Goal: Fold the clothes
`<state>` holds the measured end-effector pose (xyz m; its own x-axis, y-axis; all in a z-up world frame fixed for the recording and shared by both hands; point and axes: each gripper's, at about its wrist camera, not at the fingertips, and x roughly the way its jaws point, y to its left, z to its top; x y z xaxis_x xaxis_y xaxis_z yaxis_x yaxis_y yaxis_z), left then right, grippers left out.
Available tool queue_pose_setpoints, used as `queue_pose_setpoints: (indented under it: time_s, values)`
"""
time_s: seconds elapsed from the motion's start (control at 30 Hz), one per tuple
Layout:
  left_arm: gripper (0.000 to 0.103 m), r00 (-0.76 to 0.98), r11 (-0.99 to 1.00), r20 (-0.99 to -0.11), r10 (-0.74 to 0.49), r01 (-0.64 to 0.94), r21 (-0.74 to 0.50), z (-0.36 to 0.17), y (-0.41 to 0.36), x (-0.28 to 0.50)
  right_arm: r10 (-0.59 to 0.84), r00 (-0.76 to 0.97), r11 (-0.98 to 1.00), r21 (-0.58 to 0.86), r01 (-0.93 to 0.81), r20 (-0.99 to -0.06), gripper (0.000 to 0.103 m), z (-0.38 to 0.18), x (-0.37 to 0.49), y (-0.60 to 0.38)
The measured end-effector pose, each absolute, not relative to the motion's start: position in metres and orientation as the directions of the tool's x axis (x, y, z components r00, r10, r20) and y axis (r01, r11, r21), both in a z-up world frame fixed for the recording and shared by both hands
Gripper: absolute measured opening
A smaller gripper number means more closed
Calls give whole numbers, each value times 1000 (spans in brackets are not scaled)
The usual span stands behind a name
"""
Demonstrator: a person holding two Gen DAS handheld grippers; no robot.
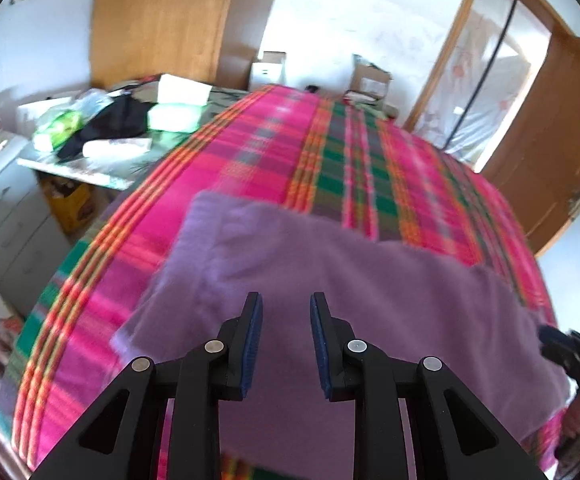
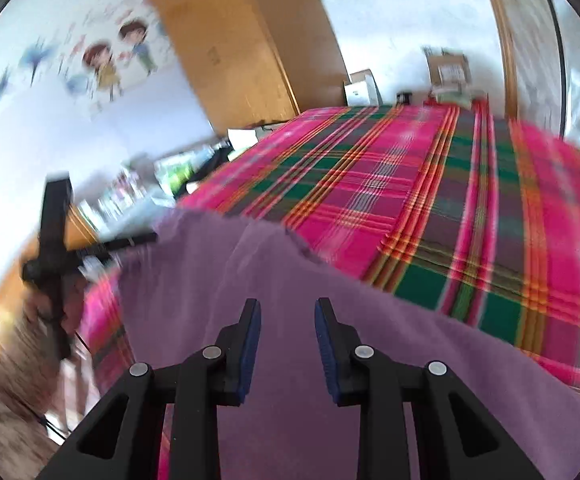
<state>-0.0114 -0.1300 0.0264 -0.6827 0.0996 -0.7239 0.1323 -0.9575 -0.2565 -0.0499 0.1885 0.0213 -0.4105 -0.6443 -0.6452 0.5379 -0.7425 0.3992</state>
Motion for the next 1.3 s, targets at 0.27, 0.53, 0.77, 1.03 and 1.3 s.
queue_pose_setpoints:
  time_s: [0.27, 0.53, 0.77, 1.03, 1.3]
  values:
    - [25, -636, -967, -739, 222, -48, -249, 34, -80, -59, -743, -248, -642, 558, 525, -621, 34, 2, -109, 177]
    - [25, -564, -967, -787, 251, -104, -234, 19, -56, -93, -768, -54, -566, 637, 523, -639, 37, -25, -135, 147]
    - [25, -534, -965, -806, 255, -85, -249, 6, -60, -106, -784, 28, -503, 661, 557, -620, 37, -27, -130, 137]
    - [26, -530, -963, -806, 262, -87, -256, 1, -59, -108, -730, 112, -519, 653, 551, -674, 37, -38, -129, 135]
    - [26, -530, -957, -800, 281, -88, -278, -1, -63, -108, -737, 104, -515, 654, 554, -668, 37, -35, -133, 131]
